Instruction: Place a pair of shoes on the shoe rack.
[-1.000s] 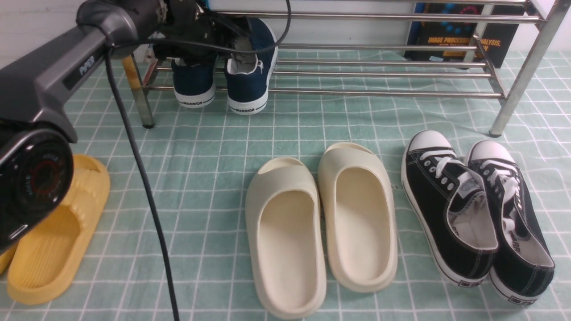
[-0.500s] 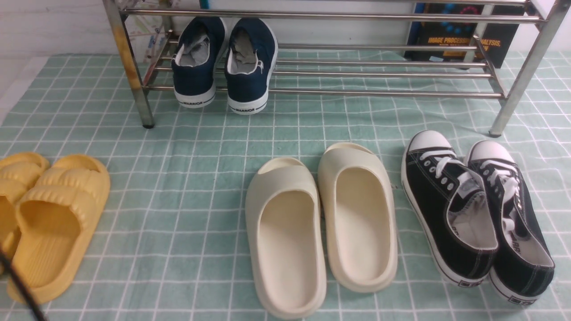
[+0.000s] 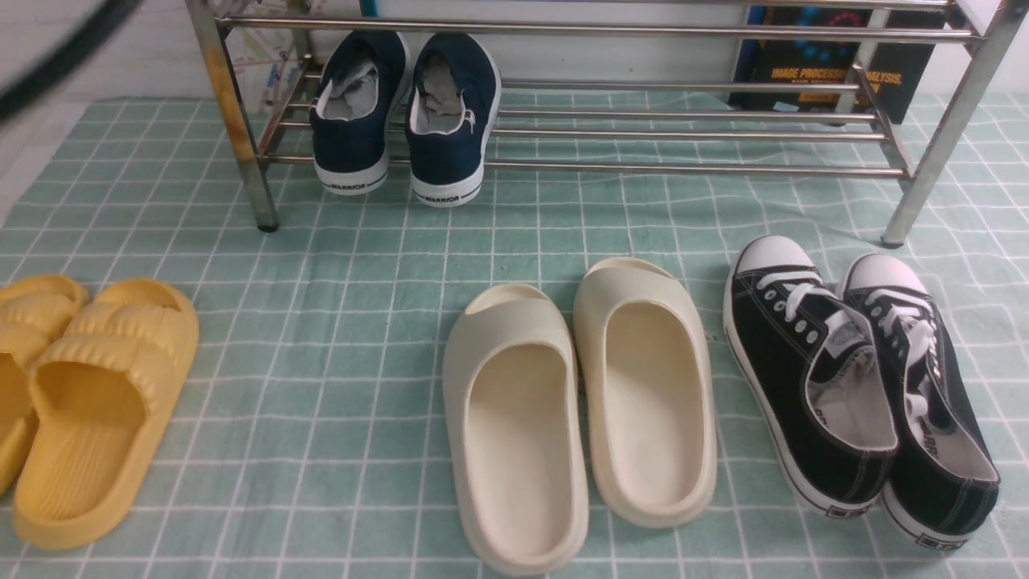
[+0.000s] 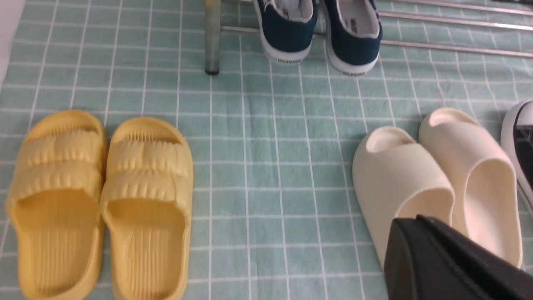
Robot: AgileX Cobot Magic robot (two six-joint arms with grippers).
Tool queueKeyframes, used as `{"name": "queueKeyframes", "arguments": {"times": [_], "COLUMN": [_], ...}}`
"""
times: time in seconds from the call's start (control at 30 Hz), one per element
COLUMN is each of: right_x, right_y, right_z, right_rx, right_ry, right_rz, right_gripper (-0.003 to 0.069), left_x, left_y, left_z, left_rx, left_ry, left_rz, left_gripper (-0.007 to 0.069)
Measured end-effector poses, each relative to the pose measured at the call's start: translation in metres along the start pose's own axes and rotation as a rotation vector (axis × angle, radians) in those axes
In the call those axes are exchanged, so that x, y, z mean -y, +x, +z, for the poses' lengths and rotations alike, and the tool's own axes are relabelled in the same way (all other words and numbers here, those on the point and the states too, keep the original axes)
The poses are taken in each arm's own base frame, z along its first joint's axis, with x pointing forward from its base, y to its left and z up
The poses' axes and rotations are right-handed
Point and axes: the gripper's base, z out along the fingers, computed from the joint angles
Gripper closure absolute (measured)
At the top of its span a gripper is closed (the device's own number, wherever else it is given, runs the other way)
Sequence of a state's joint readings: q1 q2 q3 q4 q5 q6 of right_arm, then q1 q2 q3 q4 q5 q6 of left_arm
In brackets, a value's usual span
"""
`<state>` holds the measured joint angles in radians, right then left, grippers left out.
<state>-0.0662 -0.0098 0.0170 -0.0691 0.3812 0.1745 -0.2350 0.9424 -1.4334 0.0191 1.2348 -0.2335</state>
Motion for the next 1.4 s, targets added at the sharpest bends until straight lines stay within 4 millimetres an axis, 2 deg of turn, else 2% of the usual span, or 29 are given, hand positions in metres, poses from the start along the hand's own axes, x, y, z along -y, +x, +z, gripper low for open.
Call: {"name": "queueKeyframes", "arguments": {"times": [0.13, 0.17, 0.2, 0.33, 0.57, 0.97, 1.07, 1.27, 1.3, 1.33, 1.4], "right_x": [0.0, 0.0, 0.0, 0.0, 0.0, 0.0, 0.0, 0.0, 0.0, 0.0, 0.0], "right_y": [0.0, 0.0, 0.0, 0.0, 0.0, 0.0, 0.0, 0.0, 0.0, 0.0, 0.0], "right_z": [0.0, 0.0, 0.0, 0.0, 0.0, 0.0, 0.0, 0.0, 0.0, 0.0, 0.0], "right_rx": [0.0, 0.0, 0.0, 0.0, 0.0, 0.0, 0.0, 0.0, 0.0, 0.0, 0.0], "right_ry": [0.0, 0.0, 0.0, 0.0, 0.0, 0.0, 0.0, -0.001, -0.001, -0.001, -0.001], "right_rz": [0.0, 0.0, 0.0, 0.0, 0.0, 0.0, 0.0, 0.0, 0.0, 0.0, 0.0], "right_gripper": [0.0412, 0.0412, 0.0412, 0.0412, 0.0412, 0.0412, 0.0412, 0.0412, 0.0412, 0.0412, 0.0412], "left_x": [-0.012, -0.012, -0.016, -0.021, -0.023, -0.028, -0.031, -0.043, -0.043, -0.047, -0.049], "left_y": [0.051, 0.052, 0.069, 0.091, 0.103, 0.105, 0.113, 0.154, 0.156, 0.17, 0.178], "left_z": [-0.013, -0.011, -0.014, -0.018, -0.018, -0.014, -0.009, 0.003, 0.004, 0.014, 0.02], "left_rx": [0.028, 0.021, 0.035, 0.051, 0.0, 0.015, 0.074, 0.407, 0.418, 0.505, 0.548], "left_ry": [0.007, 0.005, 0.009, 0.014, 0.009, -0.036, -0.035, -0.032, -0.032, -0.041, -0.046], "left_rz": [-0.004, -0.004, -0.008, -0.012, -0.016, 0.007, 0.021, 0.002, 0.002, -0.004, -0.006], "left_gripper": [0.0637, 0.0637, 0.0637, 0.0637, 0.0637, 0.0637, 0.0637, 0.0637, 0.0637, 0.0637, 0.0637]}}
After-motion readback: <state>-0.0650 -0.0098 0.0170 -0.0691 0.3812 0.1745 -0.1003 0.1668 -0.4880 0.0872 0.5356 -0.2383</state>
